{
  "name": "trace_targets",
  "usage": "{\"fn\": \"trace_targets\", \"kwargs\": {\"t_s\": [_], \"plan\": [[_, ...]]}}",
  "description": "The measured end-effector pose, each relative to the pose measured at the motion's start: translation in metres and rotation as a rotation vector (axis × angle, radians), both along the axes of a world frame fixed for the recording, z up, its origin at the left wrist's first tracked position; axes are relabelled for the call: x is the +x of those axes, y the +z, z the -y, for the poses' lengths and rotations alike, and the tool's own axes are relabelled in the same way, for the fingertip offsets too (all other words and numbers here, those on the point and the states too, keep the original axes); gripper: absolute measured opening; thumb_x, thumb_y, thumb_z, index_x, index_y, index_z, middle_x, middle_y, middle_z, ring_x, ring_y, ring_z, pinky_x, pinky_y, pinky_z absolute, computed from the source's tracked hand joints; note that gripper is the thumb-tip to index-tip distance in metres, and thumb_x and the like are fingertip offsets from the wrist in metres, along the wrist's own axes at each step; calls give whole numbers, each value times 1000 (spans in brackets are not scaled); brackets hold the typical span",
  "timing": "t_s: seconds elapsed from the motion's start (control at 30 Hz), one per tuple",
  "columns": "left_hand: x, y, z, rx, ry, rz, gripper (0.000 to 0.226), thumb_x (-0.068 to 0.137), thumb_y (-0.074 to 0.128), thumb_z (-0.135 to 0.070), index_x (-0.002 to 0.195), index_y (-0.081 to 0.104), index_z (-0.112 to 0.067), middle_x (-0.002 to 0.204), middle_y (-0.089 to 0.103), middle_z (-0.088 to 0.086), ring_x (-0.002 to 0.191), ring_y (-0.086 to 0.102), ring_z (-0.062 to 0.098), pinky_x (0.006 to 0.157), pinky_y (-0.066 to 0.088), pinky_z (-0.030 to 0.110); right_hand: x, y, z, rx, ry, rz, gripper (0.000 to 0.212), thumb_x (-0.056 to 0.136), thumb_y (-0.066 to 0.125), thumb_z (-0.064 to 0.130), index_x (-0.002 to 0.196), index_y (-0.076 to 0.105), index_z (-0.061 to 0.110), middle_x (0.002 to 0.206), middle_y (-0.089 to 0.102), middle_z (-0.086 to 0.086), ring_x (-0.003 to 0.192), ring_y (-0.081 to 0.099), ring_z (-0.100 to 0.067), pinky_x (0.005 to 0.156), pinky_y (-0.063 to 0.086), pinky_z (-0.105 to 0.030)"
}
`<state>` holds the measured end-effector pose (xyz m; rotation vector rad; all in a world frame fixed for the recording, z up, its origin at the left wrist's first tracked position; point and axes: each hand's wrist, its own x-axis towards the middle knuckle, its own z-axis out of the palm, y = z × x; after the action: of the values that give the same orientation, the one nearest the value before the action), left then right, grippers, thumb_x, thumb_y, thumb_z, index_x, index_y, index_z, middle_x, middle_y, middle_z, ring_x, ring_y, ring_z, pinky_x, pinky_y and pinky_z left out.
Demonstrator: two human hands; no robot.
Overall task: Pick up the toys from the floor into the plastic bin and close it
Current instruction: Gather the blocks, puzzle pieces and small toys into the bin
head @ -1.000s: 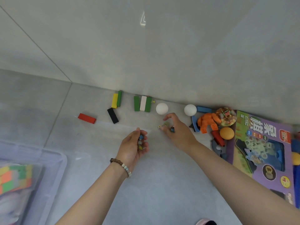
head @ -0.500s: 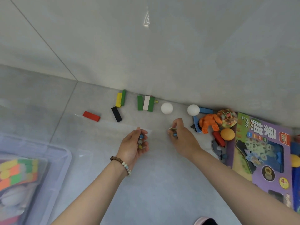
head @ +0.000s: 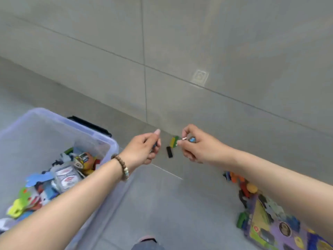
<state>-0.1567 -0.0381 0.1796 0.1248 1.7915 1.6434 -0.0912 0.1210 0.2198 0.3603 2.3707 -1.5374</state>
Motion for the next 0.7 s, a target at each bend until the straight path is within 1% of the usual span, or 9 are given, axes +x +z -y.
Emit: {"fn": "trace_targets", "kwargs": {"t_s": [0.13, 0.27, 0.33, 0.37, 0.4, 0.47, 0.53, 0.63, 0.7], "plan": [[-17, 52, 106, -101, 41, -171, 37, 99, 37, -30, 67, 45, -12, 57, 35, -1, 32, 23, 2, 34, 16, 11, -36, 51, 110, 93, 275, -24, 11, 94, 47, 14, 90, 37, 17, 52, 50, 3, 37, 39, -7, 35, 30, -16], [-14, 45, 213, -320, 120, -176, 34, 98, 41, -31, 72, 51, -10, 63, 41, 3, 36, 30, 3, 37, 24, 14, -67, 35, 214, 73, 408, 73, 20, 93, 46, 10, 77, 35, 18, 62, 46, -7, 47, 37, -17, 41, 31, -24], [-9, 36, 249, -342, 172, -75, 29, 97, 40, -33, 88, 57, -13, 83, 57, 5, 54, 51, 8, 50, 44, 20, -76, 16, 243, 88, 443, 136, 14, 90, 55, 15, 86, 42, 18, 69, 52, -5, 52, 45, -15, 47, 40, -26], [-7, 32, 261, -352, 191, -31, 29, 97, 39, -37, 104, 58, -16, 105, 59, 4, 78, 60, 14, 70, 53, 28, -78, 7, 251, 71, 453, 170, 21, 88, 61, 19, 102, 45, 18, 82, 57, -5, 59, 52, -15, 55, 47, -28], [-7, 29, 271, -392, 191, -13, 38, 96, 37, -42, 123, 51, -18, 125, 52, 0, 106, 57, 20, 92, 48, 36, -80, -1, 256, 50, 458, 196, 41, 86, 65, 23, 120, 43, 19, 101, 59, -7, 73, 59, -17, 68, 52, -30], [-10, 26, 279, -514, 143, -29, 59, 94, 32, -52, 145, 28, -22, 147, 31, -5, 136, 33, 21, 110, 26, 38, -81, -8, 255, 107, 472, 185, 69, 83, 68, 30, 141, 31, 22, 137, 46, -6, 113, 55, -21, 96, 46, -31], [-19, 26, 273, -584, 93, -63, 68, 91, 31, -59, 149, 16, -26, 155, 19, -3, 140, 26, 21, 112, 22, 37, -81, -3, 239, 192, 480, 119, 70, 84, 67, 33, 143, 32, 24, 148, 36, 0, 132, 40, -17, 104, 34, -25], [-35, 30, 241, -607, 26, -168, 71, 88, 36, -61, 148, 18, -27, 155, 21, -1, 138, 32, 23, 110, 28, 37, -79, 7, 181, 217, 431, 101, 62, 82, 68, 35, 138, 41, 28, 144, 41, 1, 135, 37, -15, 106, 33, -27], [-45, 33, 203, -556, 18, -262, 67, 89, 40, -57, 146, 25, -25, 152, 28, -1, 136, 34, 21, 107, 30, 34, -75, 7, 128, 256, 342, 141, 64, 80, 70, 38, 136, 42, 31, 138, 48, -7, 131, 43, -18, 105, 38, -30]]}}
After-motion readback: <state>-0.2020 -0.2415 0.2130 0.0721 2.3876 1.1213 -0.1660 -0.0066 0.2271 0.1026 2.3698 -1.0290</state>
